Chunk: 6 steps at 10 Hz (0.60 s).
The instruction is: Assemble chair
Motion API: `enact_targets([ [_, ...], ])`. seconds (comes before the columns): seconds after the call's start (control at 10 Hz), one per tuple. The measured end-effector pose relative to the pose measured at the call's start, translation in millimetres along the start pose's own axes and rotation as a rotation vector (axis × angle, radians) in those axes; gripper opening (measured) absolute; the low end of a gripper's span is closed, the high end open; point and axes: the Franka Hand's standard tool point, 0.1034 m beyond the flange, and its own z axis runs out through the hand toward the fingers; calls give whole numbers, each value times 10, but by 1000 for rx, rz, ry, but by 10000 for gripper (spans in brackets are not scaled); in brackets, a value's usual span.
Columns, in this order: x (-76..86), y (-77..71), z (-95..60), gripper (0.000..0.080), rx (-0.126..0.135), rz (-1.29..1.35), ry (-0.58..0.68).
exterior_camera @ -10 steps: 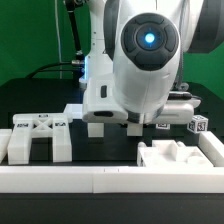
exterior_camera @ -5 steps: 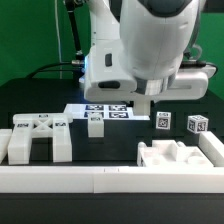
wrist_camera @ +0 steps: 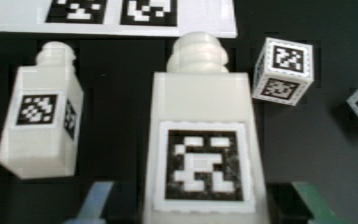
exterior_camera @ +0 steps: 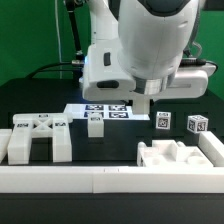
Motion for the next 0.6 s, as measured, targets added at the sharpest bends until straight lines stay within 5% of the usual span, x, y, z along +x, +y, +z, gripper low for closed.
enact_targets([
  [0.3,41,-16,-414,290,25,1,6],
  [0.6,213,-25,-519,290,21,4,220],
])
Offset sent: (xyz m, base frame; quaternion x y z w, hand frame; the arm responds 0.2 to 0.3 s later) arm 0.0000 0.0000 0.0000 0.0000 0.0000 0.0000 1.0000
